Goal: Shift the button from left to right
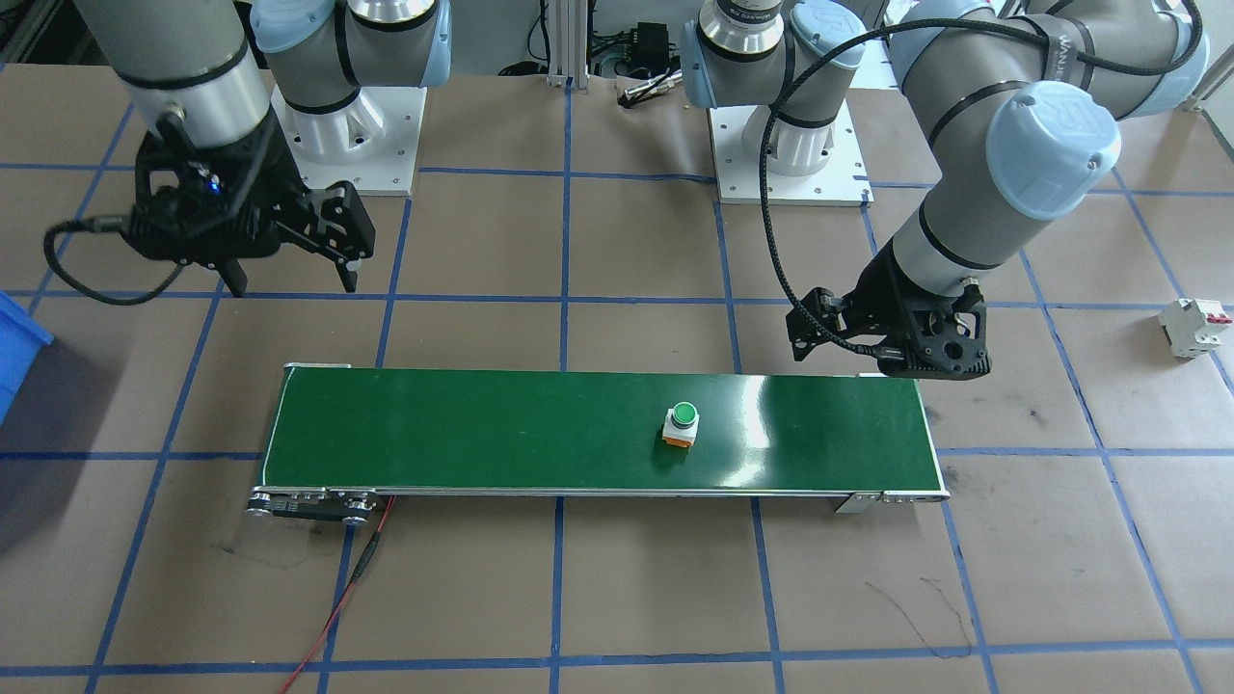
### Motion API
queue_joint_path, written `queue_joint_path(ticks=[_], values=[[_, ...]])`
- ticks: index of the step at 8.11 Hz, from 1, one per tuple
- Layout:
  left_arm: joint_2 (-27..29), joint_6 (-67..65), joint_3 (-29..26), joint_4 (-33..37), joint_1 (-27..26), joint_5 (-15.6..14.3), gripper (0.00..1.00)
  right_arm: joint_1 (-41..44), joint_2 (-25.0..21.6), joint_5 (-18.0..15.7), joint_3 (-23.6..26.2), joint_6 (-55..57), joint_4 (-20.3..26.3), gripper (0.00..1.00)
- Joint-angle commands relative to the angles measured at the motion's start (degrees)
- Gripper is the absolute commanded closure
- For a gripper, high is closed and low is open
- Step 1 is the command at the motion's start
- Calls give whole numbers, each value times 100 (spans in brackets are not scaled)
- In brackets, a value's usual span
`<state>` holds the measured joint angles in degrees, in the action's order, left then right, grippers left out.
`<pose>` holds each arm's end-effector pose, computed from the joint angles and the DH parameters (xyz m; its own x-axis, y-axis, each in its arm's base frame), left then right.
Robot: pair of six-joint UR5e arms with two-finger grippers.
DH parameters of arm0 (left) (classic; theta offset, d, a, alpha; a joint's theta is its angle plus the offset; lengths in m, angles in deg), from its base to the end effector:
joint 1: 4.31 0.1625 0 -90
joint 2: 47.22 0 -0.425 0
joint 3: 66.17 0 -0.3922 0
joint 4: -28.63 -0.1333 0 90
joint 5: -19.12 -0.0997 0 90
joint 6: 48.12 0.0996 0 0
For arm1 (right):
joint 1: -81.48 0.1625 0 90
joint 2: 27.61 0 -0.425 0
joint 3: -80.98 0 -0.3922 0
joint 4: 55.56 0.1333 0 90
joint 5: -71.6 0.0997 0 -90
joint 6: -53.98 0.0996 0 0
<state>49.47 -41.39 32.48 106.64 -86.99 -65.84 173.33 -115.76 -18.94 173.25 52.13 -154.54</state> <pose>-0.0745 -0.5353 0.3760 -0.9955 -0.0151 0.0939 -0.0106 0.9988 0.0478 0.1488 -0.5081 0.4683 -0.9979 -0.0636 0.0121 -0.0644 0.9943 -0.0844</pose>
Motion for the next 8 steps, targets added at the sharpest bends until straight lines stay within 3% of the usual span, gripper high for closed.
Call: queue_joint_path(ticks=[1, 5, 8], values=[[-11, 66, 58, 3, 24, -3, 0, 0, 640, -95, 265, -8, -638, 0], [-10, 48, 6, -6, -46, -3, 0, 0, 1211, -95, 432, -8, -1183, 0], [-168, 57, 50, 169, 6, -20, 0, -8, 1229, -113, 520, -8, -1299, 0]])
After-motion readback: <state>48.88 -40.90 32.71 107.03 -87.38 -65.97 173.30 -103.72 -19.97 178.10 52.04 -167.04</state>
